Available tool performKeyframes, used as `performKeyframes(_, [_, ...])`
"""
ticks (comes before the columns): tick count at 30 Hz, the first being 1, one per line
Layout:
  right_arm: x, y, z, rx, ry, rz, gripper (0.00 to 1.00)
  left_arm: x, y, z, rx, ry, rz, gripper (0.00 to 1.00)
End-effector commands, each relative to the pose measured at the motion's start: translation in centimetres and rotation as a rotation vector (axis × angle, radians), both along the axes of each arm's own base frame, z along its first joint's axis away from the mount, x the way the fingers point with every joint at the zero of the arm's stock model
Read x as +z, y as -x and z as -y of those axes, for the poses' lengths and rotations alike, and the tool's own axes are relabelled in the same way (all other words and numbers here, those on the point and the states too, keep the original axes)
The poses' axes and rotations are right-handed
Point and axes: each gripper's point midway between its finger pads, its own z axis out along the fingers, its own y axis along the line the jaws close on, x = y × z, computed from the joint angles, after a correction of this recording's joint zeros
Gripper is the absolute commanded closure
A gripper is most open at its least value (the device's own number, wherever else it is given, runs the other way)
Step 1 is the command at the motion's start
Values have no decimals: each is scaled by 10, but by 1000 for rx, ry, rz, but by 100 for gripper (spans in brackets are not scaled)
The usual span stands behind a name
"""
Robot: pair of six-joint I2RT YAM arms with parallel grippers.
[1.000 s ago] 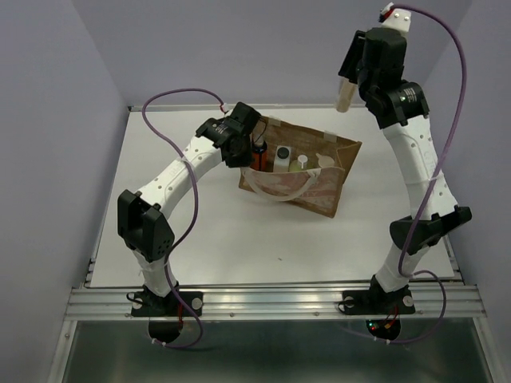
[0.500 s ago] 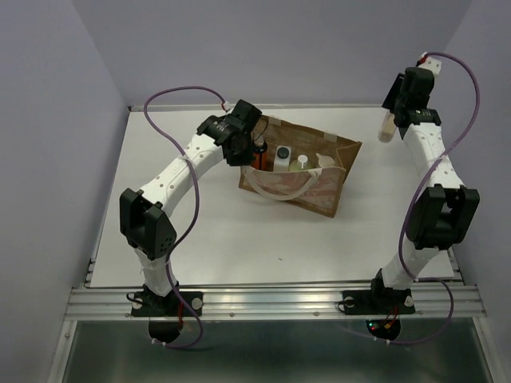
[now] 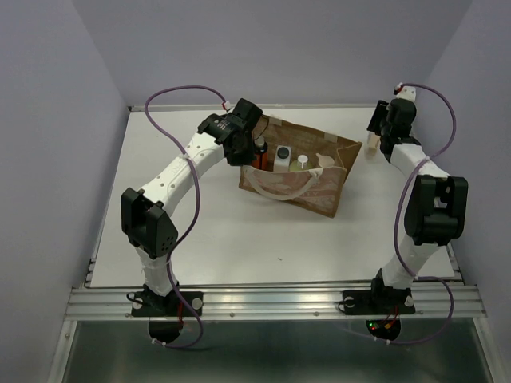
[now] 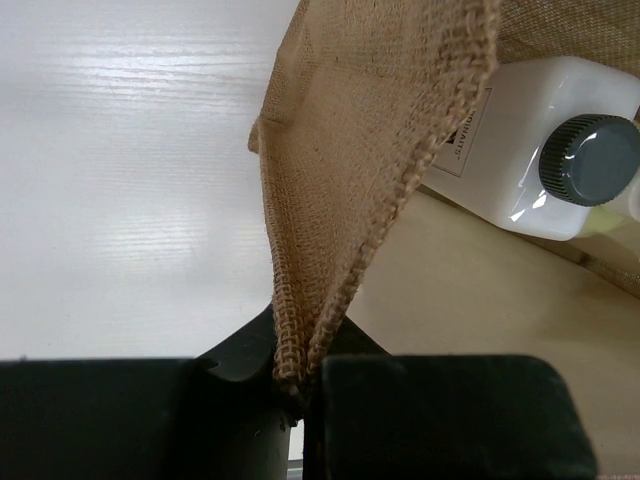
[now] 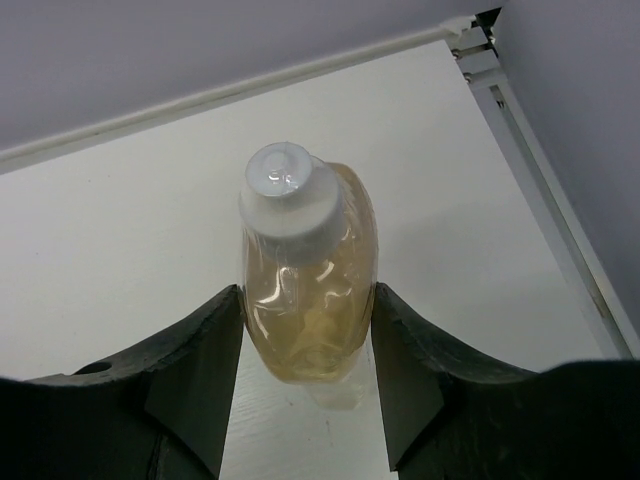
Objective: Take the personal care products out of the canvas bag
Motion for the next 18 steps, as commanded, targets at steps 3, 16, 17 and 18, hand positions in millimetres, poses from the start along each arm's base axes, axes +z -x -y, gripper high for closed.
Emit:
performKeyframes(3, [62,-9,-4,27,15,300,99,23,-1,-4,19,11,62,100])
performKeyframes(16, [34,47,-4,-10,-14,203,29,23,5,0,10,4,55,100])
performKeyframes(17, [33,50,-5,-11,-23,193,25,22,5,1,6,2,55,100])
performKeyframes(18, [38,53,-5,-19,-29,200,23,21,5,1,5,1,56,100])
